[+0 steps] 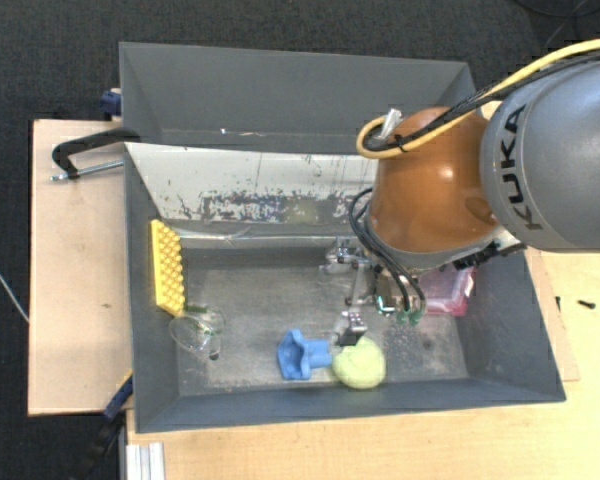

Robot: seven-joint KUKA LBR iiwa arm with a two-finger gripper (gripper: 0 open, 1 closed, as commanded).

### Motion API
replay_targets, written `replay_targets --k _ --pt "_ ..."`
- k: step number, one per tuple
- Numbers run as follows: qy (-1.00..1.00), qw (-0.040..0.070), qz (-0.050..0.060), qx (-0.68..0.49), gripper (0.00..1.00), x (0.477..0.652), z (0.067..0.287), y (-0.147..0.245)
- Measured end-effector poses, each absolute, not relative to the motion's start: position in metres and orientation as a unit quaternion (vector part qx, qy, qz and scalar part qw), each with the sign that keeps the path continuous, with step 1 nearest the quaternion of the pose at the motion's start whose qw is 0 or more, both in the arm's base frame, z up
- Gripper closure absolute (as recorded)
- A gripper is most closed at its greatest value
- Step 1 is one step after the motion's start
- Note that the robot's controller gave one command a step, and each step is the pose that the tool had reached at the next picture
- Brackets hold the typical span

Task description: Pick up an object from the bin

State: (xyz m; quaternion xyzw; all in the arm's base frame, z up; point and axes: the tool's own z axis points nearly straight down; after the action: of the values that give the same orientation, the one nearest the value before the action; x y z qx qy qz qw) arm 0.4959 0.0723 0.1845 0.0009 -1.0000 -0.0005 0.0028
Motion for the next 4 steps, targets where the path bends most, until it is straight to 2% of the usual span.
replay_targets --k 1,2,3,4 --pt "-1.000 -0.001 -0.001 0.000 0.00 0.498 0.188 0.072" --pt "-0.999 -0.003 -0.001 0.035 0.00 0.496 0.157 0.045" --pt "-0.999 -0.001 0.000 0.043 0.00 0.493 0.109 0.005" --pt "-0.995 -0.001 -0.001 0.103 0.00 0.495 0.110 -0.027"
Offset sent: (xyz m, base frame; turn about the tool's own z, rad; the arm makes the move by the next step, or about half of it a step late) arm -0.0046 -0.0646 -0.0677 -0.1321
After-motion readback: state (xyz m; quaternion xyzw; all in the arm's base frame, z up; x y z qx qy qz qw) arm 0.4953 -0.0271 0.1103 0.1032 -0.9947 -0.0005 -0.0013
